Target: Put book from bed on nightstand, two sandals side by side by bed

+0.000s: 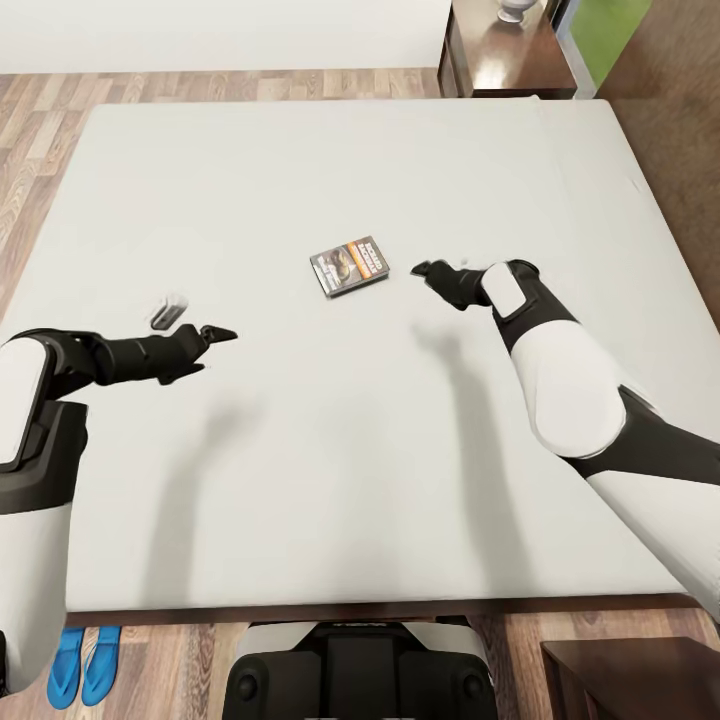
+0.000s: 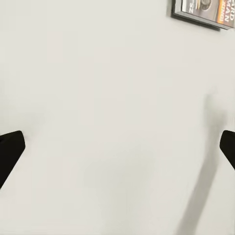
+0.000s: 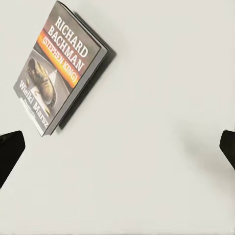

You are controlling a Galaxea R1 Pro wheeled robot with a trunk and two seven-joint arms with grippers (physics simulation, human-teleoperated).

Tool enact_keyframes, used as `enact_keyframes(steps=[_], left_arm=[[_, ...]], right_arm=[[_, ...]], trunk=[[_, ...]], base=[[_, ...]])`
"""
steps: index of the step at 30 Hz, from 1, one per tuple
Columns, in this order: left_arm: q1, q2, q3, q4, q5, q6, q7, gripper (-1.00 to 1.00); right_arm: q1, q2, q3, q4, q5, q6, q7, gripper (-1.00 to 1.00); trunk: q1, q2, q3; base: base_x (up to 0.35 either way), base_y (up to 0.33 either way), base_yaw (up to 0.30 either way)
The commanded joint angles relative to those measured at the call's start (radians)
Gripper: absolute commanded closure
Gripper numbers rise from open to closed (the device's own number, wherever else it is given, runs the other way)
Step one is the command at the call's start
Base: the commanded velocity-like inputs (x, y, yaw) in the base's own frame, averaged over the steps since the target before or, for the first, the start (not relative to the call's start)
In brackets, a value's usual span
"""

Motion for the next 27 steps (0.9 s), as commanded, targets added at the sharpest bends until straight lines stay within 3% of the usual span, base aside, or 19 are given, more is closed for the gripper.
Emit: enact_keyframes(steps=[1,22,27], left_arm=[[-0.001,0.000,0.001,0.005,0.004,0.003,0.010,-1.00],[-0.001,0.000,0.001,0.030,0.000,0.003,0.010,-1.00],[0.028,0.029,0.021,0.002,0.025,0.012,0.031,-1.00]], right_arm=[[0.000,0.001,-0.004,0.002,-0.005,0.005,-0.001,-1.00],[0.000,0.001,-0.004,0.002,-0.005,0.005,-0.001,-1.00],[-0.005,0.004,-0.019,0.025,-0.002,-0.015,0.005,-1.00]], trunk=[[0.000,0.000,-0.001],[0.000,0.000,-0.001],[0.019,-0.035,-0.016]], base=[[0.000,0.000,0.000],[0.000,0.000,0.000],[0.000,0.000,0.000]])
